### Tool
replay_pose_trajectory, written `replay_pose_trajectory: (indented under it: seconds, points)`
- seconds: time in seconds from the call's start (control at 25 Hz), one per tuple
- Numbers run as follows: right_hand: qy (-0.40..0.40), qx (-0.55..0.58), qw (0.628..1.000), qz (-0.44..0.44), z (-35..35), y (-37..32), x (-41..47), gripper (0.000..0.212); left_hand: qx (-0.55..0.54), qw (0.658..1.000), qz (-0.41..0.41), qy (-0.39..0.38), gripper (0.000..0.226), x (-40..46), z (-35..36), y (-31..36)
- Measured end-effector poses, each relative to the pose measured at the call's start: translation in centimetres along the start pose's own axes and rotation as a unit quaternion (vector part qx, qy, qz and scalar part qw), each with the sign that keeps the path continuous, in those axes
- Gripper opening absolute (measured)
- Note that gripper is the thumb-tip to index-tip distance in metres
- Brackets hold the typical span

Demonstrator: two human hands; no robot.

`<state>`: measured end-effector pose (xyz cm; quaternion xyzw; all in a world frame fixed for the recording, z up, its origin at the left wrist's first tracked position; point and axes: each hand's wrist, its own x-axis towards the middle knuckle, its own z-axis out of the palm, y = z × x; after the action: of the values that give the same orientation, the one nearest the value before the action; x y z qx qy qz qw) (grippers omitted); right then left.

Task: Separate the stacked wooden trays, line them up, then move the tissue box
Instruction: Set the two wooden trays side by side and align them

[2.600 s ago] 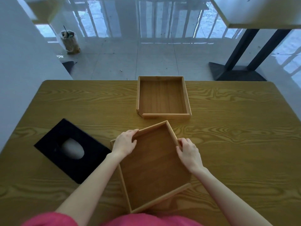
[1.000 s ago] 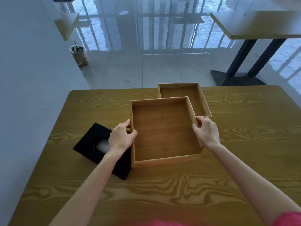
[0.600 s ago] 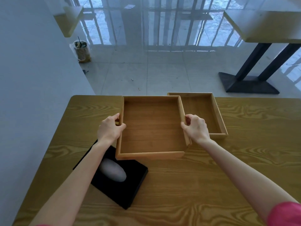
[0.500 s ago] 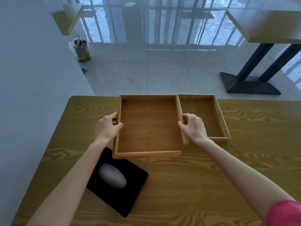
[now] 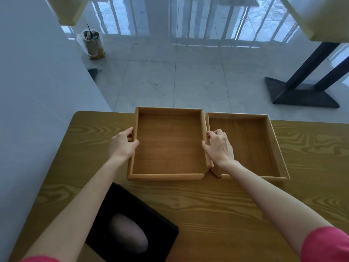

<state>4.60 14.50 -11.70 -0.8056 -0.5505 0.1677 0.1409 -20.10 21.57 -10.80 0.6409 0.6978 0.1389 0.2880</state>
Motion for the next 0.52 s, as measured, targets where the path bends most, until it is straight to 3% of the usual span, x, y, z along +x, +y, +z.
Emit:
replay_pose_trajectory:
  seconds: [0.32, 0.52]
  points:
    - [0.000, -0.014, 1.000, -0.026, 1.5, 0.9, 0.7, 0.043, -0.017, 1.000, -0.018, -0.015, 0.048, 0.4, 2.2, -1.1]
    - [-0.008, 0.018, 0.999, -0.044, 1.1, 1.4, 0.2, 0.046, 0.044, 0.995, 0.049, -0.070, 0.060, -0.3, 1.9, -0.6]
